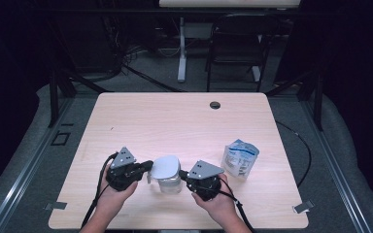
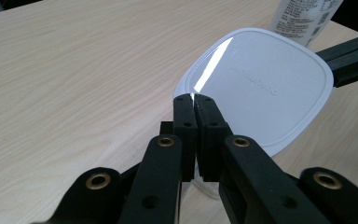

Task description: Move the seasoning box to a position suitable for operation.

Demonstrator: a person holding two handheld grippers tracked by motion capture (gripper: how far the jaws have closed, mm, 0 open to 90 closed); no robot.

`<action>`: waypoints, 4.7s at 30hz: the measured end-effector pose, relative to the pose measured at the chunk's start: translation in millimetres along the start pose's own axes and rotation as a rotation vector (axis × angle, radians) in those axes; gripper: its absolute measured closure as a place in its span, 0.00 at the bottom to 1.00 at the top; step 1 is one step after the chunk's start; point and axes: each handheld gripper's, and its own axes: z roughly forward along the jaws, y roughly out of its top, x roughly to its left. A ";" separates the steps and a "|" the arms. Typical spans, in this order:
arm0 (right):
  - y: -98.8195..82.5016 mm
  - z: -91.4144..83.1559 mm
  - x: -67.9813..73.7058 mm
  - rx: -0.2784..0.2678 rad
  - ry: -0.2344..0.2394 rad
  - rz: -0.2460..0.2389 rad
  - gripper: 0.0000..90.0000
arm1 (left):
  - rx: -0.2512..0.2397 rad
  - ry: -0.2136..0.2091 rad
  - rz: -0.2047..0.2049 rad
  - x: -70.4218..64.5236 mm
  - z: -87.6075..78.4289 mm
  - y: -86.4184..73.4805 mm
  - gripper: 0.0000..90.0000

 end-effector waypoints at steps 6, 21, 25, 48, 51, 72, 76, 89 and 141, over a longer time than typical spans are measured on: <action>2.1 0.0 0.4 -0.007 0.002 0.000 1.00 | -0.001 0.011 -0.018 2.8 -2.0 -4.7 0.95; 9.2 -1.1 1.7 -0.013 0.007 -0.013 1.00 | -0.035 0.055 -0.052 11.2 -9.8 -19.3 0.74; 10.9 -1.8 2.6 -0.014 0.008 -0.019 1.00 | -0.045 0.064 -0.059 11.7 -9.5 -24.9 0.69; 22.2 -1.9 5.2 -0.034 0.012 -0.036 0.99 | 0.002 0.058 -0.067 4.1 -1.6 -54.0 0.61; 24.6 -2.0 5.6 -0.039 0.012 -0.038 0.99 | 0.013 0.063 -0.059 3.5 2.3 -56.0 0.61; 37.6 -2.0 9.7 -0.060 0.018 -0.061 0.99 | 0.023 0.058 -0.058 0.8 10.9 -60.6 0.72; 40.1 -0.8 11.1 -0.058 0.019 -0.071 0.99 | 0.023 0.055 -0.072 1.8 10.2 -63.4 0.71; 48.7 4.2 16.8 -0.072 0.035 -0.085 0.98 | 0.015 0.043 -0.086 1.6 8.3 -65.7 0.71; 34.0 -20.1 2.6 -0.097 -0.060 -0.041 0.67 | -0.027 0.055 -0.114 8.5 -1.2 -73.1 0.60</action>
